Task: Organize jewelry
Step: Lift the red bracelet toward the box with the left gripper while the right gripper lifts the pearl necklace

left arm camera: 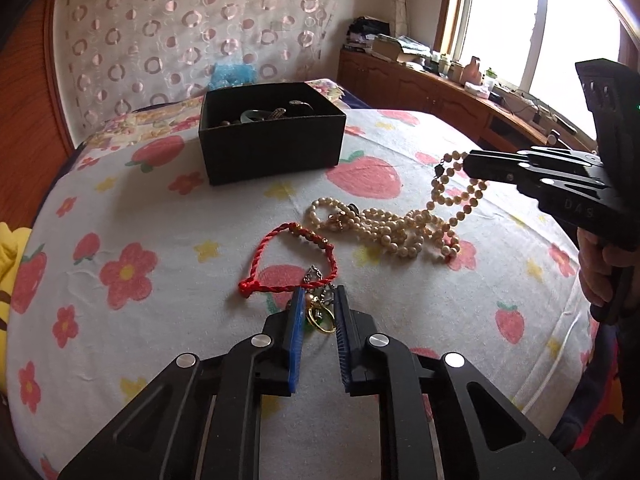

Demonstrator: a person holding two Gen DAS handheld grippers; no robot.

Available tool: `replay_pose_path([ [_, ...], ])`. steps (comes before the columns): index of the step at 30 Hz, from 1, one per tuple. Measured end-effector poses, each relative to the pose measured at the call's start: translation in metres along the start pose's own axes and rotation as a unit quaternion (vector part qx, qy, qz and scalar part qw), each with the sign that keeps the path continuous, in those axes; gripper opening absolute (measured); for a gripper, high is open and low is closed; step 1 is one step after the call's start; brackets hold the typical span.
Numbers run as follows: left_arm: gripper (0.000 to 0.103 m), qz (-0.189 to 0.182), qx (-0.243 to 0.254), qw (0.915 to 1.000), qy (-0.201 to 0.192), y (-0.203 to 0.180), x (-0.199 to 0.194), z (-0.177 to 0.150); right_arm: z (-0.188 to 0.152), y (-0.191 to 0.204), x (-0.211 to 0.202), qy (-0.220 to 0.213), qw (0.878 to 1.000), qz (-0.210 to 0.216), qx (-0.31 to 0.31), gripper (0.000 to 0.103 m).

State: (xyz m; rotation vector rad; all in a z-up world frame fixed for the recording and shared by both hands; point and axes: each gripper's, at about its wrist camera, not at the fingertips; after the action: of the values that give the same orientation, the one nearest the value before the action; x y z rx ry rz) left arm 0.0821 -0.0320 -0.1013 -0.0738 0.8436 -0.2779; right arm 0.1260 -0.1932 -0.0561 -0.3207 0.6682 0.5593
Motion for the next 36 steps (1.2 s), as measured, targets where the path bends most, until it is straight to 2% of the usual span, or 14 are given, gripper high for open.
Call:
replay_pose_path([
  [6,0.013,0.010,0.000,0.9999,0.003,0.001,0.004,0.002,0.001,0.003,-0.005,-0.007,1.000,0.004,-0.003,0.009],
  [8,0.010,0.009,-0.001,1.0000,0.004,0.003,0.004,0.002,0.002,0.004,-0.007,-0.010,1.000,0.004,-0.005,0.009],
  [9,0.004,0.007,-0.001,1.0000,0.006,0.003,0.004,0.002,0.003,0.005,-0.007,-0.010,1.000,0.004,-0.007,0.009],
  [13,0.002,-0.008,-0.016,0.9998,0.008,0.010,0.001,0.004,0.007,0.006,-0.011,-0.010,1.000,-0.001,-0.014,0.009],
  [28,0.002,0.004,-0.023,0.9987,-0.045,0.023,-0.036,0.020,0.030,0.006,-0.037,-0.044,0.999,-0.013,-0.027,0.008],
  [36,0.002,0.006,-0.021,0.9976,-0.066,0.027,-0.047,0.033,0.066,0.002,-0.064,-0.081,0.995,-0.030,-0.040,0.008],
])
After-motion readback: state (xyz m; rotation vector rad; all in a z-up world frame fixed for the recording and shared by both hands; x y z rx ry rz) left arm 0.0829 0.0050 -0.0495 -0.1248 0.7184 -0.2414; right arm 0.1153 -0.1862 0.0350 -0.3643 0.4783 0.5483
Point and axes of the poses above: each gripper's, at about its wrist camera, not at the fingertips, and x roughly the way its jaws point, y to its left, z to its top, and after that the axes turned 8 degrees about -x, right-handed
